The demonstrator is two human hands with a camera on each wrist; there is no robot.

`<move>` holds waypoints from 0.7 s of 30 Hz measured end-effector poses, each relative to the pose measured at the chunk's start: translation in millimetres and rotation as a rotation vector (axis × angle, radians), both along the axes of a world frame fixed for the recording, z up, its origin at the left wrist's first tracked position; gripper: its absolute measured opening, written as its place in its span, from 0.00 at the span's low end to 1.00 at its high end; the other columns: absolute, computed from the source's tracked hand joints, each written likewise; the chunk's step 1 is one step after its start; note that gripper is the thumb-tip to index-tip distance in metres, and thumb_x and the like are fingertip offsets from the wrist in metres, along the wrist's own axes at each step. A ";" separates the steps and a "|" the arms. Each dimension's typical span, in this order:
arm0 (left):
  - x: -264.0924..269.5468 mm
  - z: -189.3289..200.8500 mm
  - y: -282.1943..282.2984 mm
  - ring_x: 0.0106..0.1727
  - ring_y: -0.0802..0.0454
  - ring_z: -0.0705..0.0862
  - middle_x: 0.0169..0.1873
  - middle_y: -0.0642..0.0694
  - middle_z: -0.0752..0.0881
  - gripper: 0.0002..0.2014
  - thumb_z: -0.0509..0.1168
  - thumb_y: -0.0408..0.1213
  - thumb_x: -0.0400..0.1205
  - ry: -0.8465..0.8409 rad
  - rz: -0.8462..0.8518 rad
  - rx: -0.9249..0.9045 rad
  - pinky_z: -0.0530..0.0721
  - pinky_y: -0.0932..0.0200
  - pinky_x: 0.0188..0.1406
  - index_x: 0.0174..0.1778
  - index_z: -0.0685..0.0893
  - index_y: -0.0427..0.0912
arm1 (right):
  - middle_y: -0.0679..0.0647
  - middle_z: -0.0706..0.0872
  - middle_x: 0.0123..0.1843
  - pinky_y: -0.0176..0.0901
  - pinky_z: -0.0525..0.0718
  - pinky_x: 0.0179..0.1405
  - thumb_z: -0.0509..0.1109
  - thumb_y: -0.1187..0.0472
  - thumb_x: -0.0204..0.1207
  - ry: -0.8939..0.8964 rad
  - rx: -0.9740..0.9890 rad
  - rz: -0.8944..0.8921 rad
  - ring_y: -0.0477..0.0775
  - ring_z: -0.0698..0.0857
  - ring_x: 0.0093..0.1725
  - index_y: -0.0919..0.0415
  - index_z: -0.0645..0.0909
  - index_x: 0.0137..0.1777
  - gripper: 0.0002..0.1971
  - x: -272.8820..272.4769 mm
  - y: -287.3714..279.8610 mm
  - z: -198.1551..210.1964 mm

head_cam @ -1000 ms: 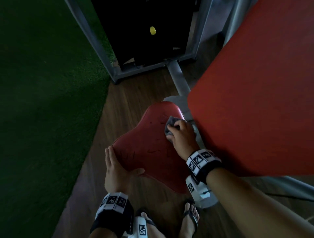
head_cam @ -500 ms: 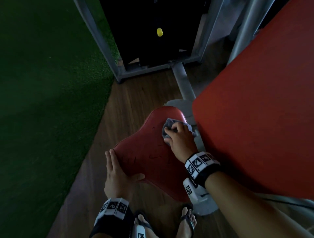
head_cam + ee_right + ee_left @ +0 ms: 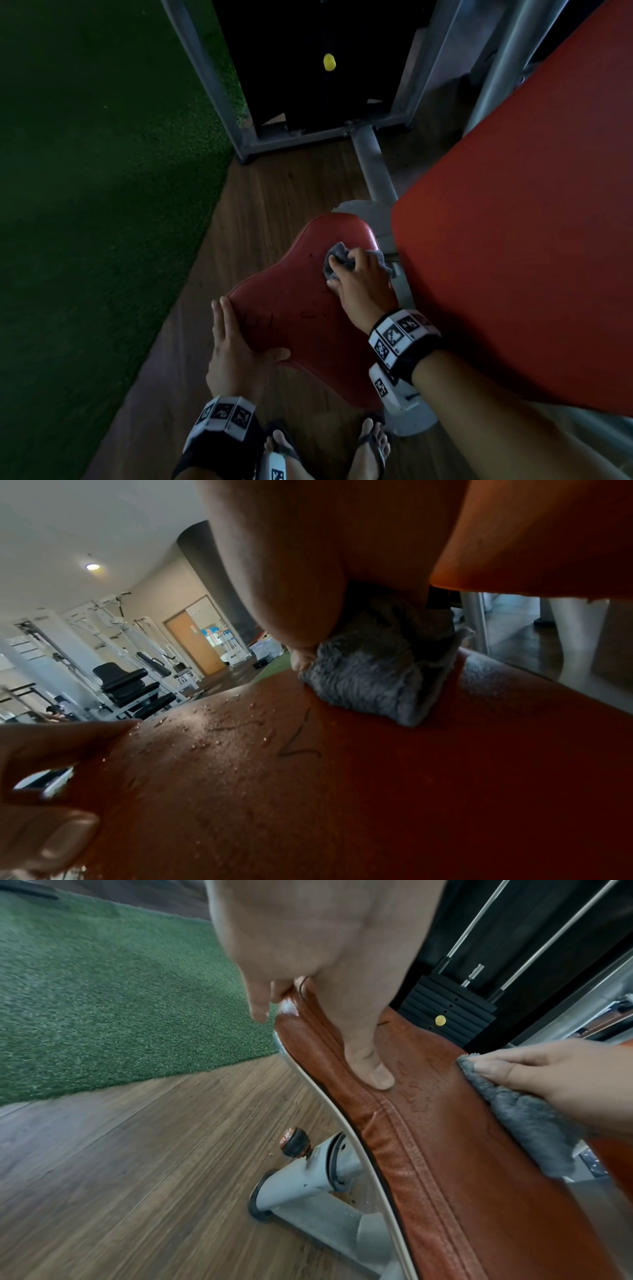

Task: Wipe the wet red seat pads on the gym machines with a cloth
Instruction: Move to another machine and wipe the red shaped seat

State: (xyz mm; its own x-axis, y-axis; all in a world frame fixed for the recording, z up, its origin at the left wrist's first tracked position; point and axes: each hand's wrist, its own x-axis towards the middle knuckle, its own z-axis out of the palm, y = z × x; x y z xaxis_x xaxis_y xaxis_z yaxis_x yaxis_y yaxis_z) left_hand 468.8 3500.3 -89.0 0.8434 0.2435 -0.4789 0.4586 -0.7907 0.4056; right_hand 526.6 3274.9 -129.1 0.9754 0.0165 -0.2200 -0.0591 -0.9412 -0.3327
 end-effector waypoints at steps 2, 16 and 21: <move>0.2 0.7 0.2 0.85 0.43 0.62 0.86 0.59 0.39 0.70 0.84 0.56 0.60 0.002 0.004 -0.003 0.78 0.36 0.66 0.87 0.37 0.55 | 0.52 0.73 0.63 0.58 0.79 0.61 0.67 0.46 0.80 -0.025 0.004 -0.018 0.57 0.72 0.64 0.47 0.76 0.73 0.22 -4.1 -1.3 -1.8; 0.4 -4.4 2.8 0.85 0.41 0.61 0.86 0.60 0.37 0.71 0.83 0.58 0.60 0.016 0.001 -0.013 0.78 0.33 0.65 0.86 0.35 0.58 | 0.56 0.70 0.66 0.63 0.80 0.58 0.65 0.52 0.82 0.051 -0.048 -0.201 0.61 0.71 0.63 0.49 0.74 0.75 0.21 34.6 -5.2 -5.1; -1.5 -9.6 5.0 0.85 0.40 0.60 0.85 0.62 0.35 0.72 0.83 0.60 0.60 0.009 0.002 -0.015 0.78 0.31 0.65 0.85 0.33 0.60 | 0.56 0.75 0.60 0.59 0.80 0.55 0.67 0.51 0.81 -0.062 -0.005 -0.094 0.62 0.75 0.59 0.51 0.80 0.70 0.19 4.4 -6.2 -4.3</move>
State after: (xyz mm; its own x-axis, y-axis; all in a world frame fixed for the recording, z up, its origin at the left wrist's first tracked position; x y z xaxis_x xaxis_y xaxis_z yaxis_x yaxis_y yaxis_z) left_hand 467.3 3505.3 -98.6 0.8384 0.2378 -0.4904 0.4639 -0.7836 0.4132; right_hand 531.0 3268.7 -133.4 0.9843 -0.0764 -0.1594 -0.1265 -0.9341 -0.3339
